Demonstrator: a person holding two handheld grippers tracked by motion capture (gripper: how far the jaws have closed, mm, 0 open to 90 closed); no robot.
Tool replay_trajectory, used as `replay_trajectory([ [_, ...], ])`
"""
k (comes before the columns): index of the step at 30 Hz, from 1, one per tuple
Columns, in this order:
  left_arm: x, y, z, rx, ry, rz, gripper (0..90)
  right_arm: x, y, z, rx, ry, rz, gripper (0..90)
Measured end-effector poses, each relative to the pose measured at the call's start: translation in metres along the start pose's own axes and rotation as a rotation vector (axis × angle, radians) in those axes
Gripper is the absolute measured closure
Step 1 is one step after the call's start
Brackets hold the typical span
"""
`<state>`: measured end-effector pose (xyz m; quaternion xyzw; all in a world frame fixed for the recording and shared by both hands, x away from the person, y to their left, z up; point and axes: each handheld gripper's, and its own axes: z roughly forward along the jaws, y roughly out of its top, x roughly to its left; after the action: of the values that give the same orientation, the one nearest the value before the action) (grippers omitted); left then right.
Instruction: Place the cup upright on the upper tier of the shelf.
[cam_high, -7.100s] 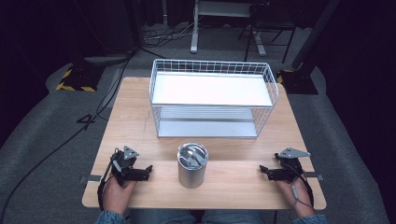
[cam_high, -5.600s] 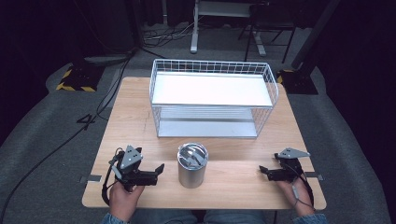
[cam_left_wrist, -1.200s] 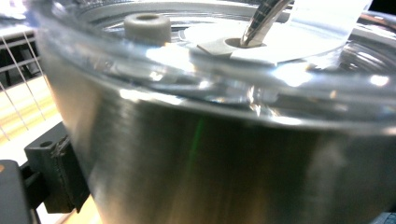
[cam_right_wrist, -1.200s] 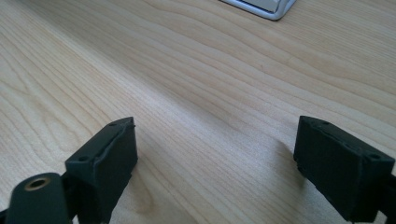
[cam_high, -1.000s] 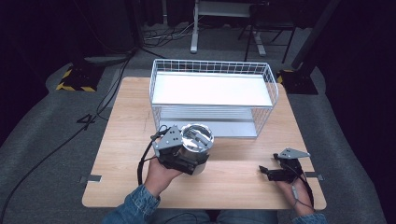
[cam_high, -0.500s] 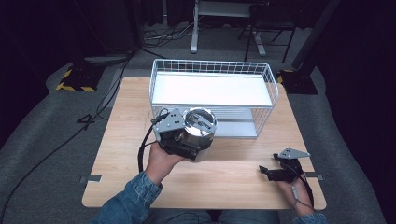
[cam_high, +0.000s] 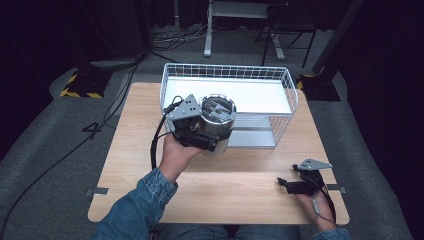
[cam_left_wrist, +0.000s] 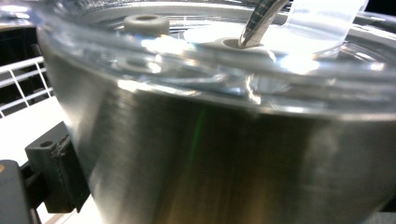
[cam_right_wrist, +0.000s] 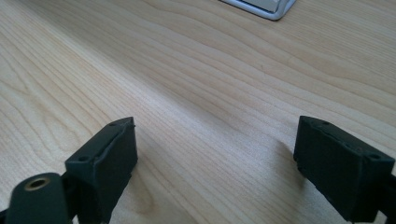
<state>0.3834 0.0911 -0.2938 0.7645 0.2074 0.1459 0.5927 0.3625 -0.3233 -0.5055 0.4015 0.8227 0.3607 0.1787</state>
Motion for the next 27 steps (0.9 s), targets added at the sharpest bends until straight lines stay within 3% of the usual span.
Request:
replay_trajectory([
  [11,0.015,0.029,0.009,-0.015,0.028,-0.003,2.9,0.0,0.0,0.0,0.0,0.0,0.0,13.7],
  [27,0.043,0.057,0.024,-0.054,0.085,-0.03,2.9,0.0,0.0,0.0,0.001,0.0,-0.002,13.8],
])
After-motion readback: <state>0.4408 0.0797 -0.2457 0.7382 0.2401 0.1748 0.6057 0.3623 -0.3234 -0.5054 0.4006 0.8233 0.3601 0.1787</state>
